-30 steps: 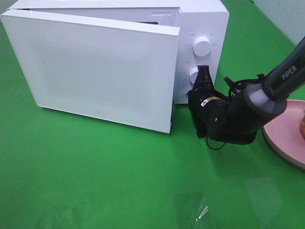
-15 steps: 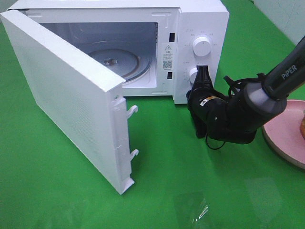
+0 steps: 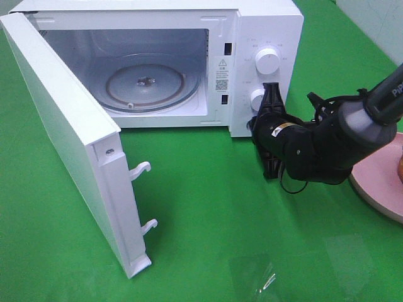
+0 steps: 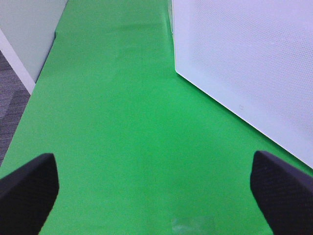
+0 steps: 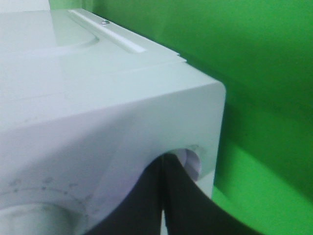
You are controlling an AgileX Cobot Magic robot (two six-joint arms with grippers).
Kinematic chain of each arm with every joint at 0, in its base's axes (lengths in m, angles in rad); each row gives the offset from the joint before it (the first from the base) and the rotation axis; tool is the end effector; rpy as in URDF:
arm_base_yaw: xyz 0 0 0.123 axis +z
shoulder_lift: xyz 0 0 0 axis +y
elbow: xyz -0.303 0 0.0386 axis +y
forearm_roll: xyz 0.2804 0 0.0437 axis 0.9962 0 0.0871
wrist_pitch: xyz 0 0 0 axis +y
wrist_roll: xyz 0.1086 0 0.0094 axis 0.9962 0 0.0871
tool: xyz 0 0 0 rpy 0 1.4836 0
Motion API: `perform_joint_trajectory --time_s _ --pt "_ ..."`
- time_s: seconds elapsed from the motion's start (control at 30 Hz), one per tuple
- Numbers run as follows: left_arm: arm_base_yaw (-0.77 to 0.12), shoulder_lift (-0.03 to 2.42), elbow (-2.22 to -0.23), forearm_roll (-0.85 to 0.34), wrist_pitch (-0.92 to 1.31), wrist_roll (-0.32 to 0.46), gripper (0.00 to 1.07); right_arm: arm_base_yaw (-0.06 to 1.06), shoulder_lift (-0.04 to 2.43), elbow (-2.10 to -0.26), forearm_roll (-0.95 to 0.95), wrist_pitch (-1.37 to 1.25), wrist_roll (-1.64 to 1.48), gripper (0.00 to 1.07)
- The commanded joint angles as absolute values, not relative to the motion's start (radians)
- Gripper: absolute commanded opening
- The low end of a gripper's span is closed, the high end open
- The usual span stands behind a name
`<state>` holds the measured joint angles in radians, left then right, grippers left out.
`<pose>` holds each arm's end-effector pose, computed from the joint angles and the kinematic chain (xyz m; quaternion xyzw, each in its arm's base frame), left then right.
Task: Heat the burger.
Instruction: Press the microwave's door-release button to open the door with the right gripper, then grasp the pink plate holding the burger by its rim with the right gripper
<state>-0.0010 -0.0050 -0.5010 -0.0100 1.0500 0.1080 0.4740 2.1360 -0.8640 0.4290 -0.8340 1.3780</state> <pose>0.0187 -0.0010 0.2861 0.0464 0.8476 0.0233 0.5281 0.3843 0.1595 0.0628 0.5365 0.6298 0.4189 0.3742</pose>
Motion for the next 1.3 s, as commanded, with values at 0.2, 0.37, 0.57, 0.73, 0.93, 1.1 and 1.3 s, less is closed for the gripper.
perform_joint_trajectory --time_s 0.2,0.37,0.57,0.73,0.93,1.1,1.3 --pt "0.0 -0.029 -0.498 -0.011 1.038 0.106 1.0 0.444 2.029 -0.785 0.294 -0.816 1.378 0.0" --pt "0.0 -0.029 -0.498 -0.011 1.038 0.106 1.0 0.444 1.979 -0.726 0.204 -0.723 1.374 0.0" --pt "0.0 -0.029 -0.498 -0.011 1.038 0.106 1.0 0.444 1.915 -0.684 0.055 -0.639 1.345 0.01" --pt "0.0 -0.029 -0.498 -0.011 1.038 0.106 1.0 0.444 1.821 -0.669 -0.153 -0.48 1.283 0.02" --pt "0.0 -0.029 -0.498 -0.011 1.038 0.106 1.0 0.444 1.713 -0.669 -0.34 -0.227 1.189 0.04" --pt "0.0 -0.029 -0.498 -0.011 1.038 0.106 1.0 0.444 1.658 -0.669 -0.35 -0.075 1.076 0.05" --pt "0.0 -0.029 -0.498 -0.011 1.038 0.106 1.0 0.444 1.557 -0.678 -0.343 0.168 0.735 0.07"
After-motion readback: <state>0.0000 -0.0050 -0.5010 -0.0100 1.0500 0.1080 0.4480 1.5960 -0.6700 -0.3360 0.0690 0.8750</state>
